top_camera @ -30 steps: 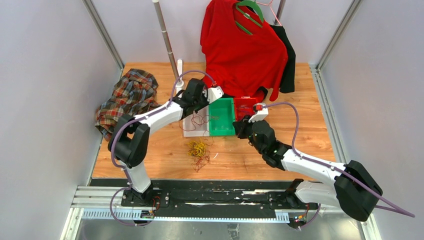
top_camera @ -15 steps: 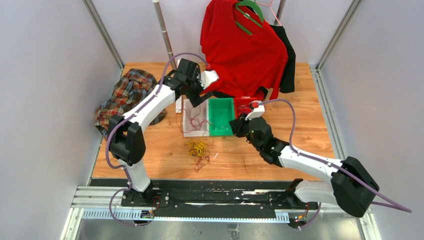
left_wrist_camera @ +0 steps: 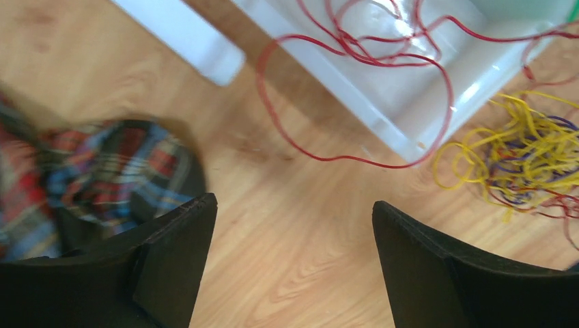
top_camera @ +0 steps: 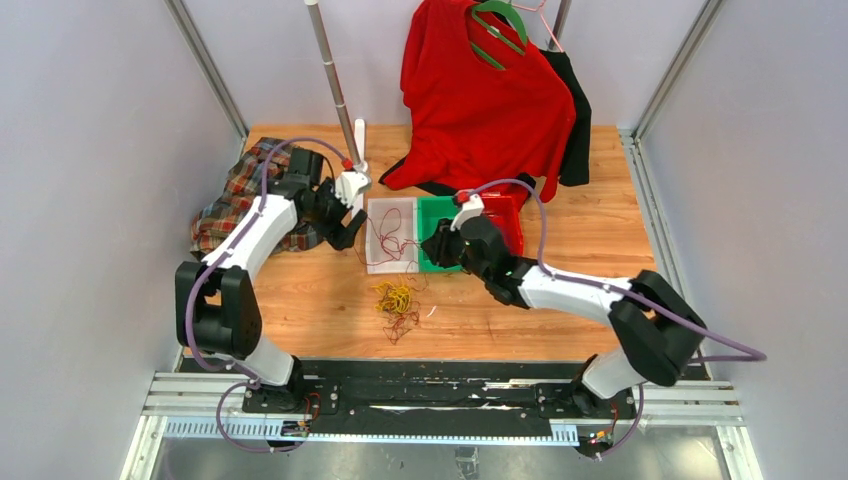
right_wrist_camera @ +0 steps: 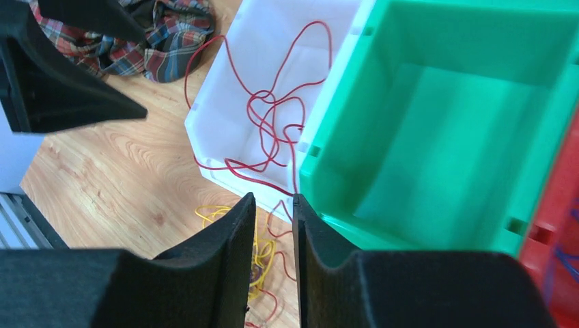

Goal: Untangle the cables

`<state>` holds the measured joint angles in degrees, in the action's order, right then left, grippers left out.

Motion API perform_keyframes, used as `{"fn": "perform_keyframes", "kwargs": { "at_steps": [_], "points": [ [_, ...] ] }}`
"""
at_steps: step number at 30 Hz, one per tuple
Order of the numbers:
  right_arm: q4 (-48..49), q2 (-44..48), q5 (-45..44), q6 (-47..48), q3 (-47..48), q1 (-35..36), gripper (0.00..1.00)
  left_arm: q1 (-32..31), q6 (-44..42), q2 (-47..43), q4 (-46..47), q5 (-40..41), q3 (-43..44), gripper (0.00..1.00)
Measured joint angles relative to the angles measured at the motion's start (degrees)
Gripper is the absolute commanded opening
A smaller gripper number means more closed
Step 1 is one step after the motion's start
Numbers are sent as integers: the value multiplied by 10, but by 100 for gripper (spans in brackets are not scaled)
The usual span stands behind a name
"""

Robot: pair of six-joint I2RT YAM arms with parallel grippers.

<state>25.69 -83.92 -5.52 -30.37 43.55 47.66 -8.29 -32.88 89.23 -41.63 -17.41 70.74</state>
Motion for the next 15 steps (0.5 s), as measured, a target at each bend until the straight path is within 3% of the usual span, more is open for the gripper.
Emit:
{"fn": "perform_keyframes", "kwargs": {
  "at_steps": [5, 10, 15],
  "points": [
    [4, -66, 22, 2, 41, 9, 19, -3, 29, -14, 24, -45, -66, 77],
    [8, -120, 31, 2, 85, 15, 15, -3, 50, -14, 78, -57, -85, 52],
    [14, -170, 37, 2, 119, 16, 12, 0, 59, -14, 112, -63, -85, 19]
  ]
}}
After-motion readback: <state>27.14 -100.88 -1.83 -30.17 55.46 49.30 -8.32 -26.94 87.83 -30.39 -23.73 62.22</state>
